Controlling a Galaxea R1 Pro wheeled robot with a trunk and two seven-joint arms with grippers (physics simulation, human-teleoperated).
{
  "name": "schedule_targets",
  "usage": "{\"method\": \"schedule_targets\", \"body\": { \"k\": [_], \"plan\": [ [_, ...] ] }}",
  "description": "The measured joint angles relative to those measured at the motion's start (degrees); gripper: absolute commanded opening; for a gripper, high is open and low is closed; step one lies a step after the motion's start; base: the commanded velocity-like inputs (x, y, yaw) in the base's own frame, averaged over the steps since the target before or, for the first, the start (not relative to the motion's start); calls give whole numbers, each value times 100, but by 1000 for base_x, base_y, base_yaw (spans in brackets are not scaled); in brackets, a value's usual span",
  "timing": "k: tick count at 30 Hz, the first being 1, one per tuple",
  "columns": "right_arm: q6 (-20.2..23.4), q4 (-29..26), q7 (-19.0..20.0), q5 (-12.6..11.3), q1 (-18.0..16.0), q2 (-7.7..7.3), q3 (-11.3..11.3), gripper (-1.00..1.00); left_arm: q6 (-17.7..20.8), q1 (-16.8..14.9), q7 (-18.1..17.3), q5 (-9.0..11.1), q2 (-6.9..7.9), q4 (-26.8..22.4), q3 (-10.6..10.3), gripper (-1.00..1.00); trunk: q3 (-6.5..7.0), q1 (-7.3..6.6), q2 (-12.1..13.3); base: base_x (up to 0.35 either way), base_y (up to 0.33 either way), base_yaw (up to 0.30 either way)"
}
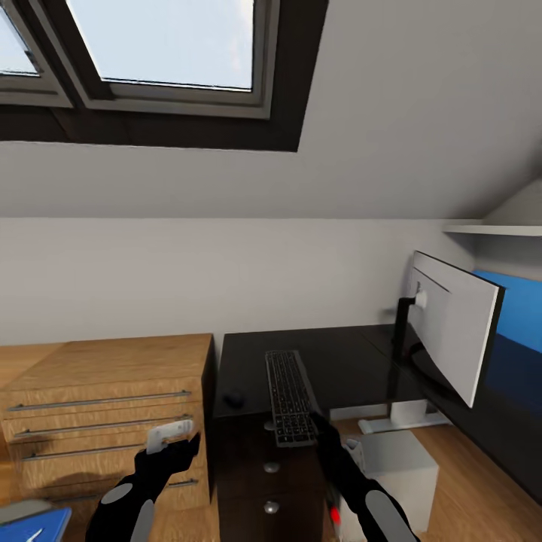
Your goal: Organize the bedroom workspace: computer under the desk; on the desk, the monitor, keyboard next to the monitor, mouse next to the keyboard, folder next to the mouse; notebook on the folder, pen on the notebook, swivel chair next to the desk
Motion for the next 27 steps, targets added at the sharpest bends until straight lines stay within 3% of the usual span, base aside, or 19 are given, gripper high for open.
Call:
{"method": "schedule_targets", "body": {
  "k": [12, 22, 27],
  "plan": [
    [0, 0, -10, 13, 0, -4, -1, 100, -4, 0, 0, 0, 0, 2, 0, 100, 0, -1, 0, -307, -131, 0],
    [-68, -21, -41, 46, 0, 0, -2, 100, -8, 0, 0, 0, -6, 0, -3, 100, 36, -47, 79, -56, -26, 0],
    [-137, -612, -970, 476, 0, -6, 13, 100, -16, 0, 5, -6, -6, 0, -8, 100, 125, -157, 279, -2, -1, 0]
  ]
}}
